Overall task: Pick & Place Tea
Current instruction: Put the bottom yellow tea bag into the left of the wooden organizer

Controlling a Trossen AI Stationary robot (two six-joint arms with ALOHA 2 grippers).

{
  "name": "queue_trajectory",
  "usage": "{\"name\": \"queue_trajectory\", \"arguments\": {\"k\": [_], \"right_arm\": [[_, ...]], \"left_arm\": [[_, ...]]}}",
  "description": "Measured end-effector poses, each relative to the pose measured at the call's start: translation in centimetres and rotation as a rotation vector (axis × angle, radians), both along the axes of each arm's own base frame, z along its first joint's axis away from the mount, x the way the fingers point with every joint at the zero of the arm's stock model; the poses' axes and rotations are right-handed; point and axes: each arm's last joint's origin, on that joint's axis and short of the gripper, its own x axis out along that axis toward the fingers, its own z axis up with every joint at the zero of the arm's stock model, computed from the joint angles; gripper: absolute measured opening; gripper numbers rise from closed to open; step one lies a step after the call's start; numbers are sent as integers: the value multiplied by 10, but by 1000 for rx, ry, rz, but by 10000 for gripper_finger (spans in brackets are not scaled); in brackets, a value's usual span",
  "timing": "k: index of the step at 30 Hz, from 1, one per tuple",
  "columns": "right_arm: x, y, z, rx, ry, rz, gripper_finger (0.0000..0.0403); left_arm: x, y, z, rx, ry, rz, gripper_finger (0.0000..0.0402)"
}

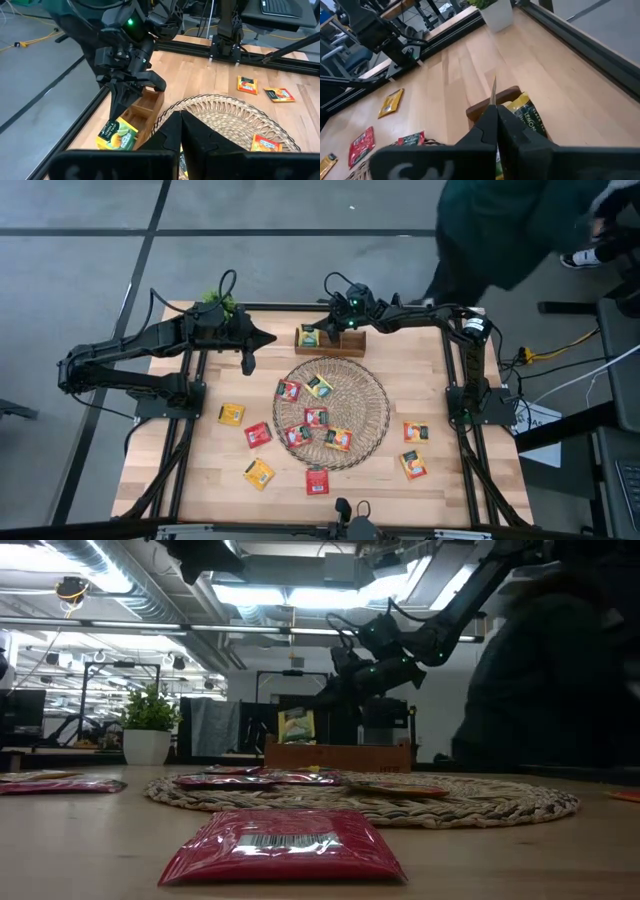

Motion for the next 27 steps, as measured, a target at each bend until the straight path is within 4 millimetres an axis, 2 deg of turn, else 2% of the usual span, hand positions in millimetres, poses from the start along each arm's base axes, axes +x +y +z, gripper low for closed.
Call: {"name": "queue_trajectory", "arguments": {"k": [9, 27], "right_arm": [[2, -2, -9, 2, 12, -19, 0], [2, -3, -8, -24, 5, -53, 1]], "left_arm": [[0, 0, 0, 0, 0, 1, 6], [0, 0, 0, -1, 0, 2, 7]]}}
